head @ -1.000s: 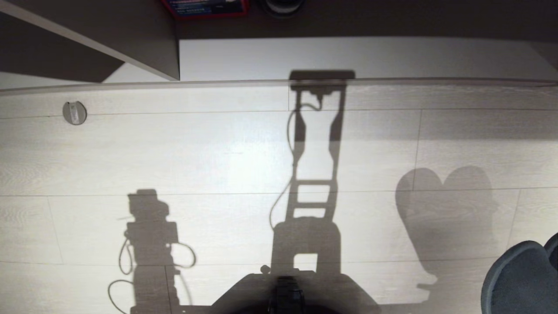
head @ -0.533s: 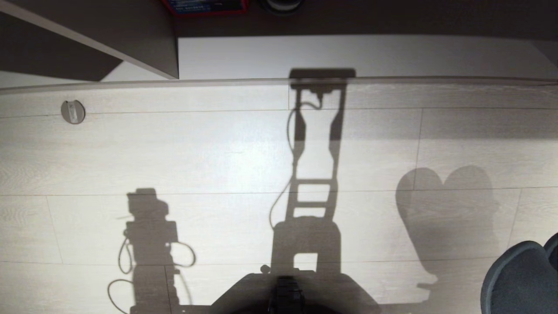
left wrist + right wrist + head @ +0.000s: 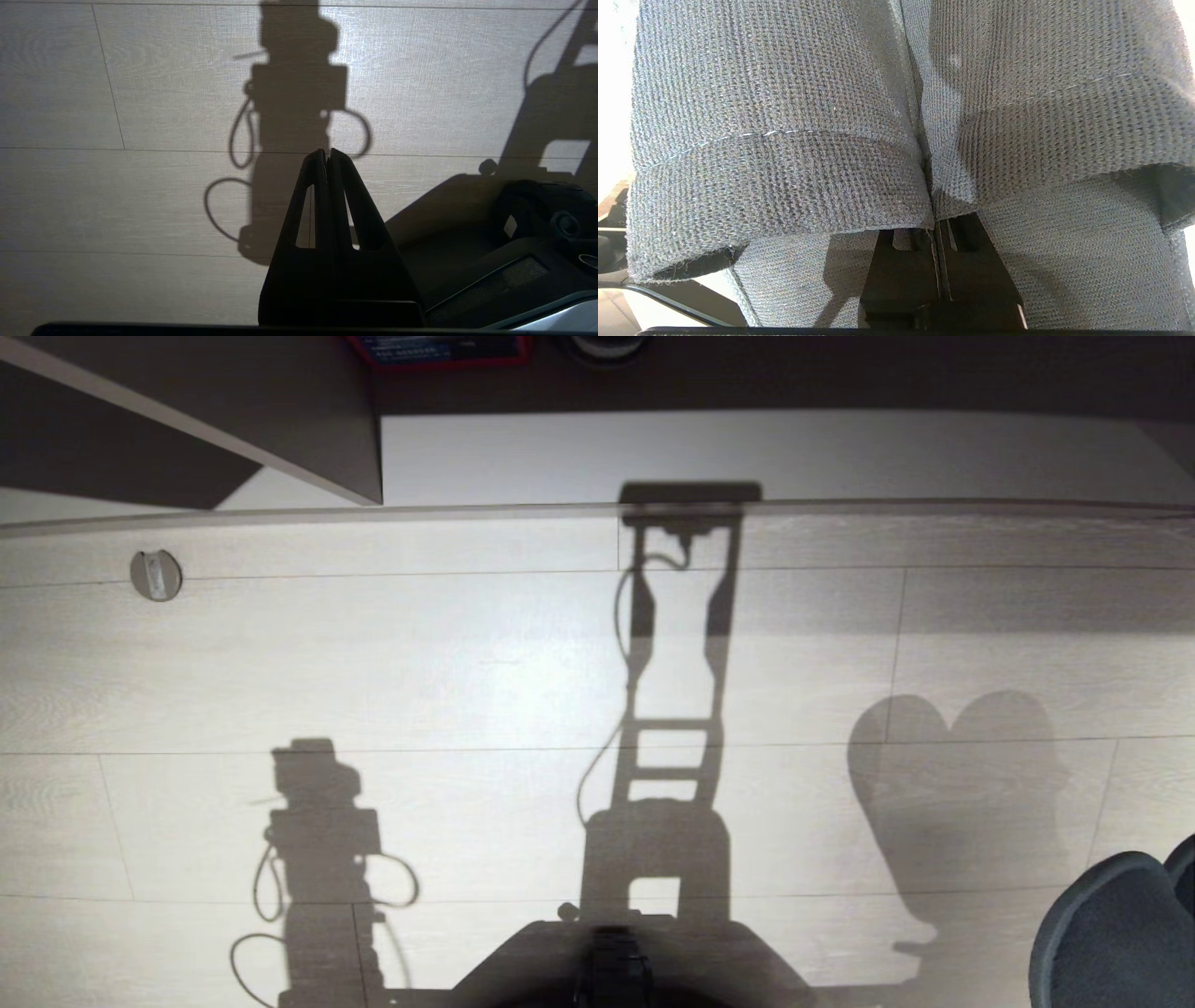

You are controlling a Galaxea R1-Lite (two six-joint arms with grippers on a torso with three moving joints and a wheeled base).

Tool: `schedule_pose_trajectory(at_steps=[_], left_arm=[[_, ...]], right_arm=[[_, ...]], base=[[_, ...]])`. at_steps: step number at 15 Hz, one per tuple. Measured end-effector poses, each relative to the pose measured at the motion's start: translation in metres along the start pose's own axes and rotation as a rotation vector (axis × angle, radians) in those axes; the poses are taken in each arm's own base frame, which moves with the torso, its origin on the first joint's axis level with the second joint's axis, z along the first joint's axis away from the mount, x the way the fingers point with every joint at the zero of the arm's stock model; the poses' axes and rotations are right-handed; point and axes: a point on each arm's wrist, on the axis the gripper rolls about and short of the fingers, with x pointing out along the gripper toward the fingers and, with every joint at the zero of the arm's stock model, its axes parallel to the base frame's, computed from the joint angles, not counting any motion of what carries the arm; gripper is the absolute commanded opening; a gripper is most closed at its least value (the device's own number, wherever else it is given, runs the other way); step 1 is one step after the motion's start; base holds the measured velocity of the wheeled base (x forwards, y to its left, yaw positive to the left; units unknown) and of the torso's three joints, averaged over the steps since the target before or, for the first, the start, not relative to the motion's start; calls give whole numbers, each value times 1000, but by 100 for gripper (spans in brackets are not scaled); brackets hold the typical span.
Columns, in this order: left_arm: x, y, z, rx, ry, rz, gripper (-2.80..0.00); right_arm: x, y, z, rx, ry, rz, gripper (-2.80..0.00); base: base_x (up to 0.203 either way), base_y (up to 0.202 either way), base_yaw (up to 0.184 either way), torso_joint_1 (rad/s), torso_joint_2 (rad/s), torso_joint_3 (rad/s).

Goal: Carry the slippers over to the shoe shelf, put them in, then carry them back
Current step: Place the slippers into the shoe cabinet

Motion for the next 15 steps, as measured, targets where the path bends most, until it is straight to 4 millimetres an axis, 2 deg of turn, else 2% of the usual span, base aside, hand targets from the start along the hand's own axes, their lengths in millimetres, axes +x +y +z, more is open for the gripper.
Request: schedule_pose_trajectory(at_steps=[15], left_arm=[[0,0,0,0,0,0,-280]], right_arm=[[-1,0,4,-9,-14,-6,-280]], base=[[0,0,0,0,0,0]])
